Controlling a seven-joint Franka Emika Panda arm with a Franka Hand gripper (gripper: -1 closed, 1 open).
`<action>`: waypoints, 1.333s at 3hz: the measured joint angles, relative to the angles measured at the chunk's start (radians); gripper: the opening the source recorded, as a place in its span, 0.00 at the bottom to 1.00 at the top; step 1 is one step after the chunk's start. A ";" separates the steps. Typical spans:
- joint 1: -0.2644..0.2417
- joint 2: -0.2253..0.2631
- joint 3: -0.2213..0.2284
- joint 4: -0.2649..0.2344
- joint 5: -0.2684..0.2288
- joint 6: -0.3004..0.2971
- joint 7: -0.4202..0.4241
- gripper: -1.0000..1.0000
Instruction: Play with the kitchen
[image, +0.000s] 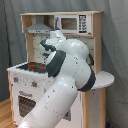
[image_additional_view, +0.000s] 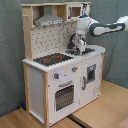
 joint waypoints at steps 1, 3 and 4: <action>0.003 0.038 -0.005 0.031 0.000 -0.075 -0.050 1.00; 0.108 0.071 -0.131 0.087 -0.001 -0.122 -0.115 1.00; 0.129 0.071 -0.139 0.101 -0.001 -0.149 -0.115 1.00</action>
